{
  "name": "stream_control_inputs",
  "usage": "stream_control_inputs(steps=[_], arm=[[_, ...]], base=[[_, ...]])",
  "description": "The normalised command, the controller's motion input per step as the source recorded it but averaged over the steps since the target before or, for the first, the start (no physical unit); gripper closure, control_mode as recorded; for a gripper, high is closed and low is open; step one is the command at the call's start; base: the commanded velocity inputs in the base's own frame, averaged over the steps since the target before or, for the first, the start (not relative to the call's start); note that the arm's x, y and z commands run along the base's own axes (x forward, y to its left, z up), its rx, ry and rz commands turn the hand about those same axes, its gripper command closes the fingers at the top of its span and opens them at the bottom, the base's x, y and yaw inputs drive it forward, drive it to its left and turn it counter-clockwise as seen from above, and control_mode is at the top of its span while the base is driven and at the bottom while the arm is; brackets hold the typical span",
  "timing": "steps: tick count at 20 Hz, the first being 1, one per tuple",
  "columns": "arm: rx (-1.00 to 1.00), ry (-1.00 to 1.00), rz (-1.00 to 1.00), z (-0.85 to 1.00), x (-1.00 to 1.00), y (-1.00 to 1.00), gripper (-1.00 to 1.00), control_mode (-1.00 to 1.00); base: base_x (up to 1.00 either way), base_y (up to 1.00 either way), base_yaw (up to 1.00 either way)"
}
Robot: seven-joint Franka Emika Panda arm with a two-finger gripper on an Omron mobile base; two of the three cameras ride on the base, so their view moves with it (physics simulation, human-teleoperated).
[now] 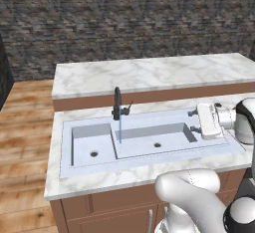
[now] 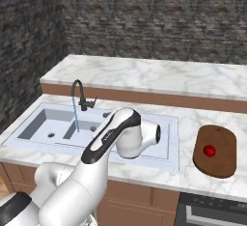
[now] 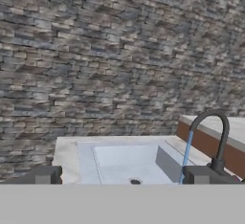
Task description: Pick the apple from the sink and place it on the cutting board to airdry. Then turn off the sink faucet.
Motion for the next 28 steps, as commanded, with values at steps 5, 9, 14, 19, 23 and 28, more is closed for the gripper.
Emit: stream_control_inputs(steps=[5, 9, 14, 19, 23, 28], arm=[[0.00, 0.02, 0.00, 0.00, 0.40, 0.13, -1.00, -1.00], [0.00, 0.03, 0.00, 0.00, 0.32, 0.07, -1.00, -1.00], [0.00, 0.02, 0.00, -0.05, 0.25, 0.14, -1.00, -1.00], [0.00, 0.03, 0.00, -0.10, 0.22, 0.23, -1.00, -1.00], [0.00, 0.02, 0.00, -0.12, 0.17, 0.24, -1.00, -1.00], [0.00, 0.01, 0.00, -0.06, 0.17, 0.20, -1.00, -1.00]], base=[[0.00, 0.00, 0.00], [0.00, 0.00, 0.00], [0.00, 0.00, 0.00], [0.00, 0.00, 0.00], [0.00, 0.00, 0.00], [0.00, 0.00, 0.00]])
